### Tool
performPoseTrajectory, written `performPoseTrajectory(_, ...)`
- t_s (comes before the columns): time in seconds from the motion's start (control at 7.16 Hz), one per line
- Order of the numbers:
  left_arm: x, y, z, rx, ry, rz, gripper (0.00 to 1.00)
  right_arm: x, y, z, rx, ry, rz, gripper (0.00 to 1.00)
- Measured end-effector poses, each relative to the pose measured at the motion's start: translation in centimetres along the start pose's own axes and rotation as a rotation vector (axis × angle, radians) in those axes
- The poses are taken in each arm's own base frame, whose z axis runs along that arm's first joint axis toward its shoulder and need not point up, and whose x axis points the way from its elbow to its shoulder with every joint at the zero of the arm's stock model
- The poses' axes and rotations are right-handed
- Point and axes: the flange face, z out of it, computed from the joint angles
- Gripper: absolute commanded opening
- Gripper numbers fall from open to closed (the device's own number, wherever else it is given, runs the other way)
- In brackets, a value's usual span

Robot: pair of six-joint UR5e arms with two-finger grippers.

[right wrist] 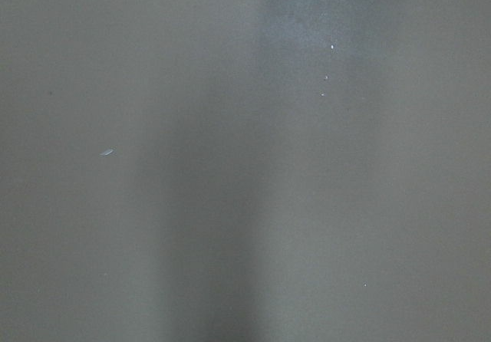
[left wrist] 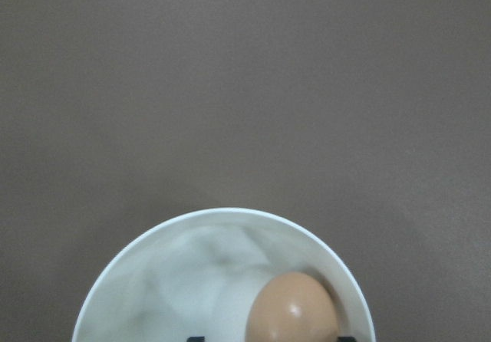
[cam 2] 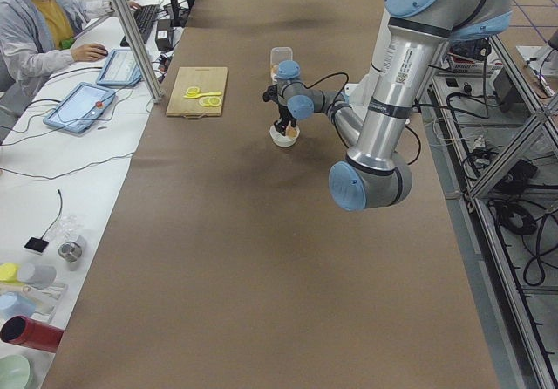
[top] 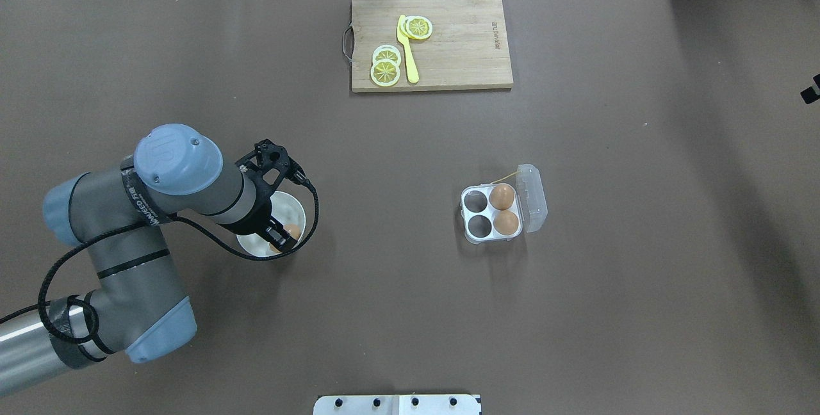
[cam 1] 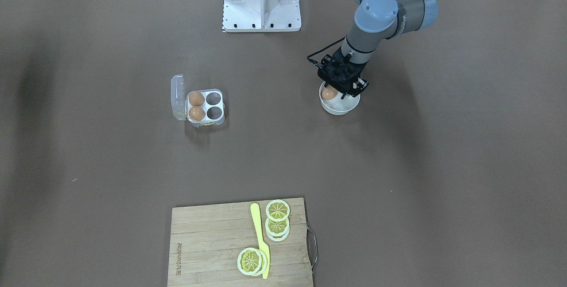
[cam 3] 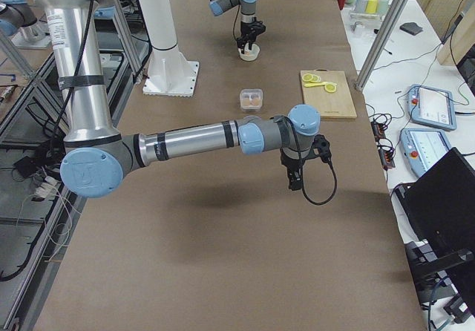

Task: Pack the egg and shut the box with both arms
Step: 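Lower the left gripper into the bowl and grasp the brown egg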

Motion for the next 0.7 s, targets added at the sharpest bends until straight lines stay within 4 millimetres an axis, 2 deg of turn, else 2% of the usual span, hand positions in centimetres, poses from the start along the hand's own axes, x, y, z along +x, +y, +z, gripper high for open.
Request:
performPoseTrajectory(0.28, 0.18, -0.24, 0.42, -0.005, 0.000, 0.000, 0.62, 0.00, 0.00, 0.00, 0.000, 0.000, 0.000, 1.00)
performPoseTrajectory(0.42, 0.33, -0.24, 0.68, -0.010, 0.001, 0.001, 0.68, 0.00, 0.00, 0.00, 0.000, 0.000, 0.000, 1.00)
performPoseTrajectory(0.56, 0.41, -0.19, 0.83, -0.015, 0.004, 0.002, 0.50, 0.00, 0.00, 0.00, 0.000, 0.000, 0.000, 1.00)
performPoseTrajectory(0.7, 0.52, -0.12, 0.95, -0.019, 0.006, 0.006, 0.08, -0.01, 0.00, -0.01, 0.000, 0.000, 0.000, 1.00)
